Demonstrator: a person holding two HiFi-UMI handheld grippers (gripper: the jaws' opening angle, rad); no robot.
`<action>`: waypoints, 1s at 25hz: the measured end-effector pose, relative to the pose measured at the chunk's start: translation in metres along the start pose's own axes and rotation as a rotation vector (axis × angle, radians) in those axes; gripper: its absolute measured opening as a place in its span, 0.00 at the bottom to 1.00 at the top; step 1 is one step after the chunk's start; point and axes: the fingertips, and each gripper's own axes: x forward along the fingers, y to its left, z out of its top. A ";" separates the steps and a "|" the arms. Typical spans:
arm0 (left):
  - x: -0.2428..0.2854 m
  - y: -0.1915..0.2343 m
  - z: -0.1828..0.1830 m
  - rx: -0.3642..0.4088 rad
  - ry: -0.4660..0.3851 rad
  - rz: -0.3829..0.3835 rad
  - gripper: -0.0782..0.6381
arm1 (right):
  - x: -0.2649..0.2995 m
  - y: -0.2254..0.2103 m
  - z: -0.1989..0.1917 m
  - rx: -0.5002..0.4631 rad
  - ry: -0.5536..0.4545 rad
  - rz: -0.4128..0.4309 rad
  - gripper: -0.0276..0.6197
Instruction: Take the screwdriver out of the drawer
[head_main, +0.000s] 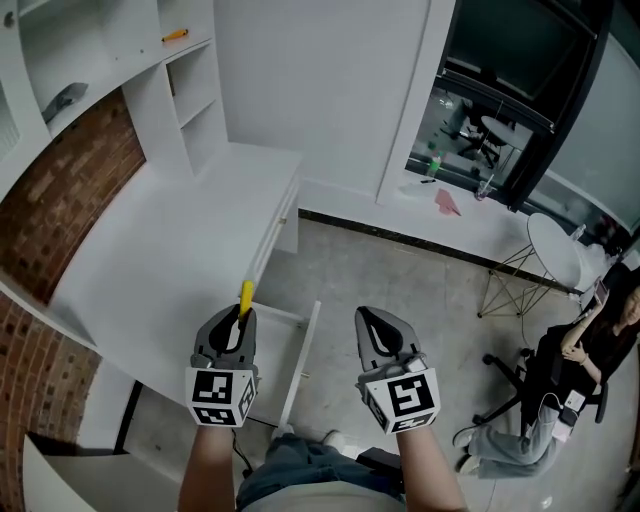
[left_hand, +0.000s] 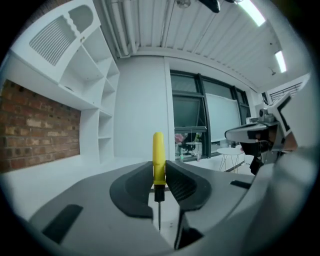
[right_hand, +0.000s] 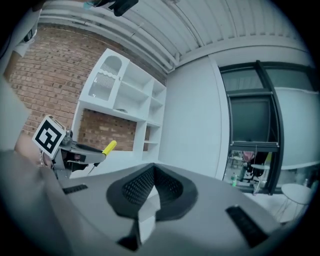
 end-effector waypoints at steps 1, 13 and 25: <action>-0.003 0.000 0.011 0.007 -0.029 0.003 0.23 | -0.002 -0.001 0.010 -0.001 -0.019 -0.009 0.06; -0.022 -0.011 0.091 0.097 -0.248 -0.003 0.23 | -0.012 -0.004 0.079 -0.068 -0.164 -0.033 0.06; -0.038 -0.006 0.114 0.102 -0.331 0.006 0.23 | -0.014 -0.001 0.093 -0.077 -0.199 -0.049 0.06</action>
